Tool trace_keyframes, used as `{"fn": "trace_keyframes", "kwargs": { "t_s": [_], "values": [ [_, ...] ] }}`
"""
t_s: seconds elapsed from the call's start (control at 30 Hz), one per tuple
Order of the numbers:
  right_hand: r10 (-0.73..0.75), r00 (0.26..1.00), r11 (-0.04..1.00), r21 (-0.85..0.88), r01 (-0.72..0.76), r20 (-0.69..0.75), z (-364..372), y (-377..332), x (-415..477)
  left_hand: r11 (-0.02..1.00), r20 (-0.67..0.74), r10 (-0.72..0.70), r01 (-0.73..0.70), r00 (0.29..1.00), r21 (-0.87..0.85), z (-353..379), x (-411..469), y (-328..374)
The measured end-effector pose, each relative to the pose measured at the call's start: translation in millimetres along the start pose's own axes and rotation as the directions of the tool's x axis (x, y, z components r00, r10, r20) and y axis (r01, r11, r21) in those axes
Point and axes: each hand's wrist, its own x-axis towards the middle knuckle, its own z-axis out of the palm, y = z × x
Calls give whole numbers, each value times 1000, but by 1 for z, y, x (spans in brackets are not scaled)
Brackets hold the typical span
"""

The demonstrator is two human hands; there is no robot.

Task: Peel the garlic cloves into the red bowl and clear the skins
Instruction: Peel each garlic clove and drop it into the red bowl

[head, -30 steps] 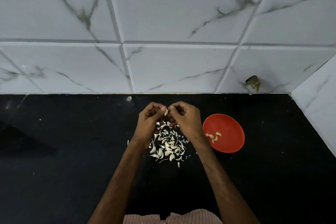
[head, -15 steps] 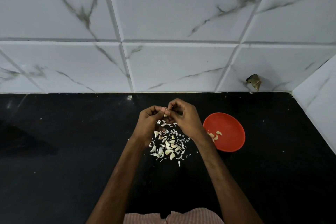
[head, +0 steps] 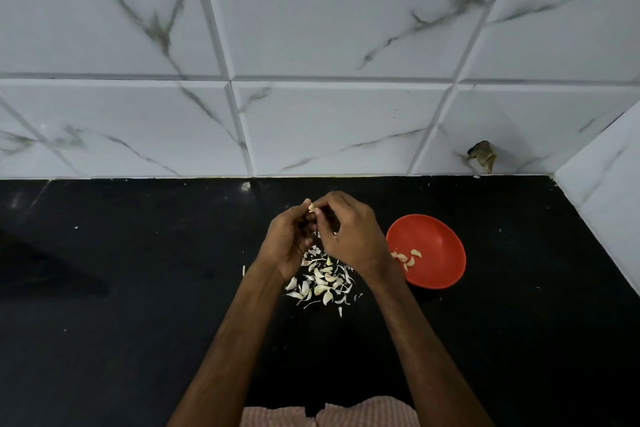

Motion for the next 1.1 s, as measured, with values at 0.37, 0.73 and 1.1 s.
{"fn": "trace_keyframes", "kwargs": {
  "t_s": [0.37, 0.73, 1.1],
  "values": [
    [188, 978, 970, 173, -171, -87, 0, -4, 1, 986, -40, 152, -148, 988, 80, 5, -4, -3],
    [196, 975, 972, 151, -179, -107, 1, -3, 1, 922, -13, 339, -329, 941, 205, 3, -8, -5],
    [275, 960, 952, 155, -265, -45, 5, 5, 1, 663, 43, 568, -487, 822, 569, 3, -6, -4]
  ]
}}
